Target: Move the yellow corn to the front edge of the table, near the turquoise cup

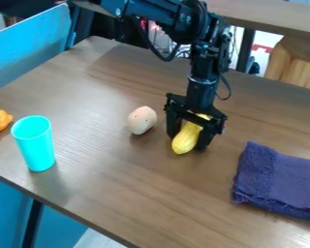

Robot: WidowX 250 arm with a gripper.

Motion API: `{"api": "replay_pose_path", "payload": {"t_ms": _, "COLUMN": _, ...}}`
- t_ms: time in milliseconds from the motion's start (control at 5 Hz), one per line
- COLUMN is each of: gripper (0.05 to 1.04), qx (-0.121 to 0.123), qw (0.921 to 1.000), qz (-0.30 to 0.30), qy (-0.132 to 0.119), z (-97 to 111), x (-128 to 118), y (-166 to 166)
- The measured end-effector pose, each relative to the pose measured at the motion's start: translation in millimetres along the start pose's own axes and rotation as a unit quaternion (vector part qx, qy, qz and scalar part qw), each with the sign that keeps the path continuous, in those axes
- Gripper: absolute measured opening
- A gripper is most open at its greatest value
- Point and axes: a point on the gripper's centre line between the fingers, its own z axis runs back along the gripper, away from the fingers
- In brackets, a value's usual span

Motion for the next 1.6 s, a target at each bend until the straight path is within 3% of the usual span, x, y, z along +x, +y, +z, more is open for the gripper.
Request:
{"api": "replay_pose_path", "payload": {"t_ms": 200, "gripper": 0.723, "qx": -0.020, "qw": 0.9994, "qz": -0.027, "qy": 0.008, "z": -1, "x": -2, "y": -6}}
{"api": "replay_pose_path", "payload": {"t_ms": 600, "gripper": 0.699, "qx": -0.031, "qw": 0.9967, "qz": -0.076, "qy": 0.002, "z": 6, "x": -23, "y": -8}}
{"api": "replay_pose_path", "payload": {"t_ms": 800, "gripper": 0.699, "qx": 0.011, "qw": 0.9928, "qz": -0.114, "qy": -0.036, "z": 35, "x": -53, "y": 7}}
{"api": "replay_pose_path", "payload": {"t_ms": 1000, "gripper": 0.699, "qx": 0.032, "qw": 0.9872, "qz": -0.156, "qy": -0.005, "z": 12, "x": -93, "y": 21}}
{"api": "replay_pose_path", "payload": {"t_ms": 1200, "gripper": 0.699, "qx": 0.047, "qw": 0.9874, "qz": -0.147, "qy": 0.035, "z": -7, "x": -111, "y": 52}}
{"api": "replay_pose_path", "payload": {"t_ms": 1400, "gripper": 0.695, "qx": 0.044, "qw": 0.9873, "qz": -0.143, "qy": 0.055, "z": -20, "x": -119, "y": 62}}
{"api": "replay_pose_path", "payload": {"t_ms": 1600, "gripper": 0.695, "qx": 0.036, "qw": 0.9895, "qz": -0.128, "qy": 0.056, "z": -21, "x": -119, "y": 69}}
